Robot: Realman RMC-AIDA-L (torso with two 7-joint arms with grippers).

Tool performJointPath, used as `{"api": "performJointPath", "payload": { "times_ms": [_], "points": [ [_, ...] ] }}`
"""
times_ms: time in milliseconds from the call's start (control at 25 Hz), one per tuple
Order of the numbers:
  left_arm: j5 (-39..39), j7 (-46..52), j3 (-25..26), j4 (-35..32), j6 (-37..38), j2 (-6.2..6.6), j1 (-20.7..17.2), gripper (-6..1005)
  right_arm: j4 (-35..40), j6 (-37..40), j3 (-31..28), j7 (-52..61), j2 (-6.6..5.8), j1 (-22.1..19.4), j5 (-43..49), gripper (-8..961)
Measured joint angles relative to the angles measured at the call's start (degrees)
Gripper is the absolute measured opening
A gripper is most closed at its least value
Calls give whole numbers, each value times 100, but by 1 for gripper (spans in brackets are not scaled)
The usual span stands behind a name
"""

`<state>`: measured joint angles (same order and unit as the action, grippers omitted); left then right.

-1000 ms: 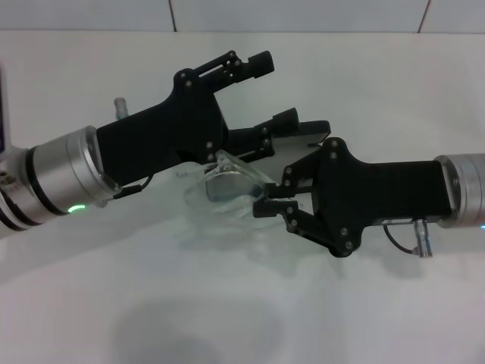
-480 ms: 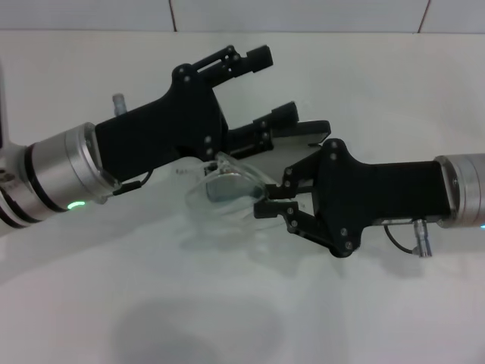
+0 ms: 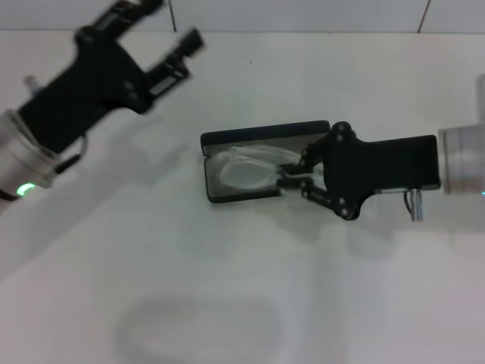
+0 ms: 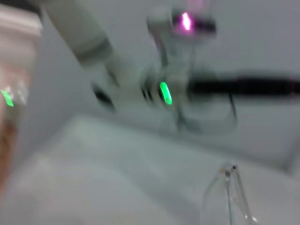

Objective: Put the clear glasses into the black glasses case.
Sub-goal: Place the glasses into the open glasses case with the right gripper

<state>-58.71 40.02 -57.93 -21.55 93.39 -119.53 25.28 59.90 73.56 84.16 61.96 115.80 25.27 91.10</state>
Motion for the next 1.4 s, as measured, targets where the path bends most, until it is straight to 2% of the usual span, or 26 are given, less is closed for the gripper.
{"api": "performJointPath", "payload": {
  "times_ms": [160,240,360,880,1400],
  "points": [
    [44,5,368,-1,-98,5,-164,725,1387,-1906,1197,875,7,-559,1133,82],
    [45,27,490,-6,-102,9,-257,725,1614,-2441,1598,1150,10,-647,1569,84],
    [35,30,514,-7,-124,14,-266,725,1684,-2722,1858,1373,19,-672,1922,87],
    [-25,72,478,-11,-531,18,-76,725,1227,-4058,2587,1483,29,-546,2453,100],
    [-36,73,483,-9,-610,18,3,725,1033,-4666,3186,1480,35,-366,2741,114]
  ]
}}
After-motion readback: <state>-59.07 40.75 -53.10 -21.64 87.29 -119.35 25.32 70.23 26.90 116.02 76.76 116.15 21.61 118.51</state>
